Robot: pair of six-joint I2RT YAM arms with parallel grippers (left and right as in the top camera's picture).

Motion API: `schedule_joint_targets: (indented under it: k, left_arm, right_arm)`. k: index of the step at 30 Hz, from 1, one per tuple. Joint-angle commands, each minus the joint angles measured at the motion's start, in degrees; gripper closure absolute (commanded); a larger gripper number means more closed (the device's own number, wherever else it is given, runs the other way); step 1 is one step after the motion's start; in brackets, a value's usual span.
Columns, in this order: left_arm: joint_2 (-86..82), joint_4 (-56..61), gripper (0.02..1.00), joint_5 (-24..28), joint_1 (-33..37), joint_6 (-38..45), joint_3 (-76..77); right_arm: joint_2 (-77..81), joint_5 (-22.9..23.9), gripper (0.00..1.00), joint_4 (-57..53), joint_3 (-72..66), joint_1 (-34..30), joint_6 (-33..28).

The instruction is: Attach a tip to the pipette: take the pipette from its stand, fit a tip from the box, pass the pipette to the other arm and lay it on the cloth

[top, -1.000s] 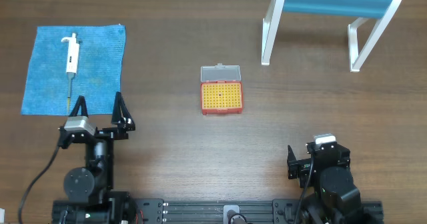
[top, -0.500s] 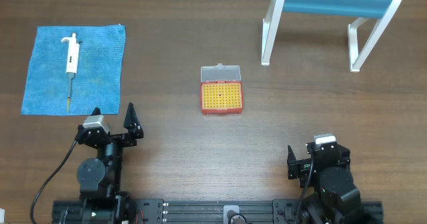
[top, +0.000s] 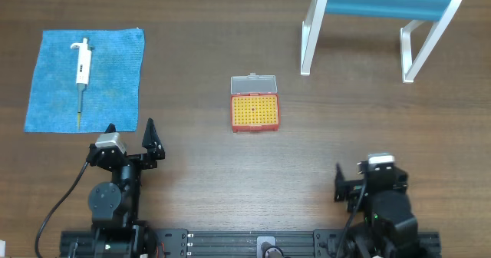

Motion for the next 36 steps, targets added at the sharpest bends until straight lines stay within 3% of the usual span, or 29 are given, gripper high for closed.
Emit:
schedule_joint_targets:
  k: [1,4,15,36]
  left_arm:
    - [-0.52,-0.48,0.104,0.17,0.17,0.94,-0.04]
    - [-0.52,-0.48,0.104,0.17,0.17,0.94,-0.04]
    - [-0.52,-0.48,0.104,0.17,0.17,0.94,-0.04]
    - [-0.52,-0.48,0.104,0.17,0.17,0.94,-0.04]
  right_arm:
    - [0.00,-8.83,0.027,31.04,-4.52,-22.10,-0.42]
    - [0.00,-12.81,0.027,42.86,-8.72,-26.97,-0.37]
    - [-3.48,-15.32,0.027,50.49,-23.65,-18.40,-0.35]
    - [-3.48,-15.30,0.025,48.76,-25.53,-18.45,-0.63]
